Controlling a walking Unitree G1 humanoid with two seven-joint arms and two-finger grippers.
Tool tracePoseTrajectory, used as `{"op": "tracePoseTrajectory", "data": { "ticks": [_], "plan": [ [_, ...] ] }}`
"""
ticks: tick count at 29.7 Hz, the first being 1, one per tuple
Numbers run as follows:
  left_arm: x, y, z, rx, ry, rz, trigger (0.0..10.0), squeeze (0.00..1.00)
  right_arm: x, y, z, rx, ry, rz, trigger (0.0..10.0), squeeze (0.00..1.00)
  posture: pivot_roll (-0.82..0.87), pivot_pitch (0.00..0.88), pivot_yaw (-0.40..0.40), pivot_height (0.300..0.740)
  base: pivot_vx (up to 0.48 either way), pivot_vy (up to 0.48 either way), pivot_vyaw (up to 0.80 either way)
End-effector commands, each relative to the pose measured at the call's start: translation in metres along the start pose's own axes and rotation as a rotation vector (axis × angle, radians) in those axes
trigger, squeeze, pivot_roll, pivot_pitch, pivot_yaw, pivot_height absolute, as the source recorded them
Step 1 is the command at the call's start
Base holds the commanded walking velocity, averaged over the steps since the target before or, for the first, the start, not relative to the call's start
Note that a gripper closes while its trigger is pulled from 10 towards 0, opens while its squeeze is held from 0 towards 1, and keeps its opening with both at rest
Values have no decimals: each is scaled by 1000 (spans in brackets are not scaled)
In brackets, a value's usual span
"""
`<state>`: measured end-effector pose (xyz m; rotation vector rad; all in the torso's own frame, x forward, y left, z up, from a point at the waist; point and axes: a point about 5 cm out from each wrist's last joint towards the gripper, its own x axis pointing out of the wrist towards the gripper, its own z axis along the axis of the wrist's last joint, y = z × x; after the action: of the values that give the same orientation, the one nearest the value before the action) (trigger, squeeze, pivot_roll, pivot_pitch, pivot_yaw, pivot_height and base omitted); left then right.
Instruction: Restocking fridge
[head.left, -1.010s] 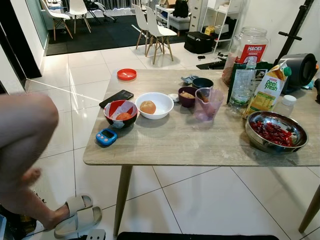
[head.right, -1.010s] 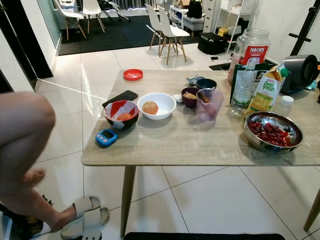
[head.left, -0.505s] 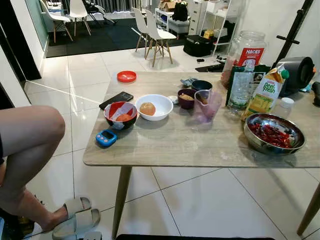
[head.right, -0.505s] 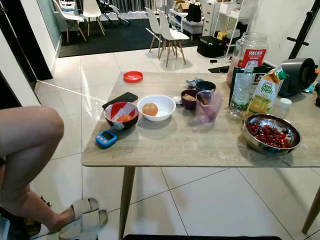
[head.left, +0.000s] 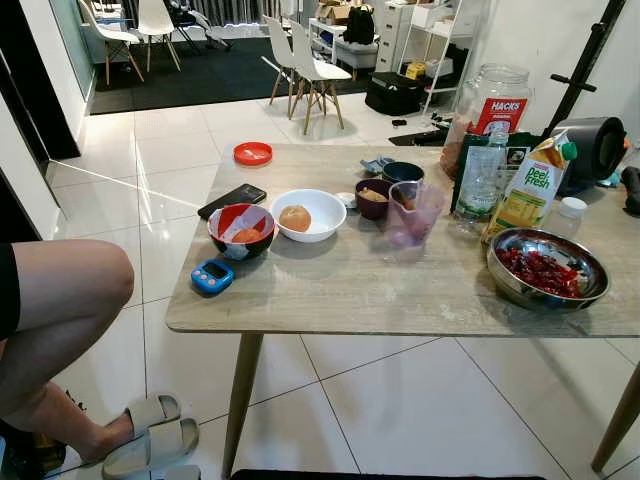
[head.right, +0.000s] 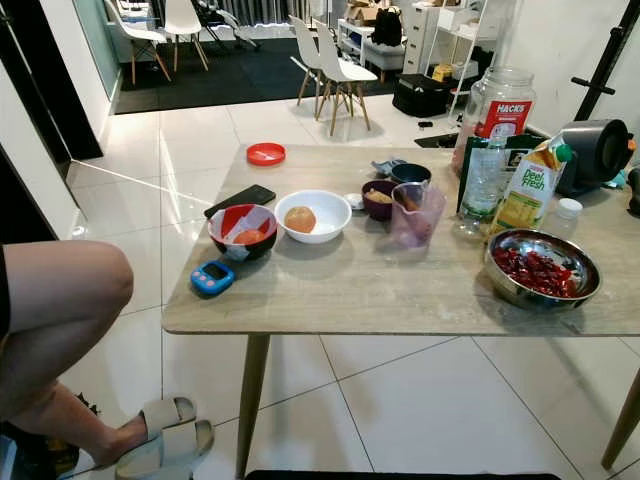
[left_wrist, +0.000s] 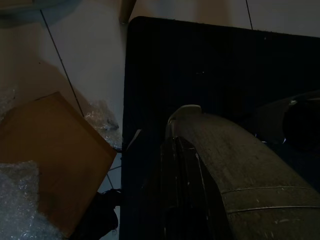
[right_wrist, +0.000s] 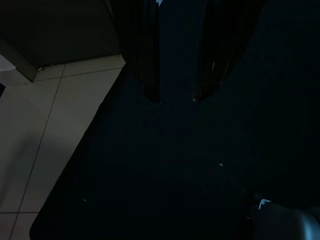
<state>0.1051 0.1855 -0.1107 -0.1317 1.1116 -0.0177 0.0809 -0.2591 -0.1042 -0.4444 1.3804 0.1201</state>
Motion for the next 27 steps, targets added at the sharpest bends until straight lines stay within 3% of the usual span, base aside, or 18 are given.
{"op": "tracePoseTrajectory", "data": {
  "ticks": [1, 27],
  "plan": [
    [-1, -2, -12, -11, 45, -1, 10000, 0, 0, 1, 2, 8, -13, 1, 10000, 0, -48, 0, -30, 740, 0, 0, 0],
    [0, -9, -11, -7, 46, -20, 10000, 0, 1, 4, 4, 8, -15, 2, 10000, 0, -53, 0, -33, 740, 0, 0, 0]
  ]
}}
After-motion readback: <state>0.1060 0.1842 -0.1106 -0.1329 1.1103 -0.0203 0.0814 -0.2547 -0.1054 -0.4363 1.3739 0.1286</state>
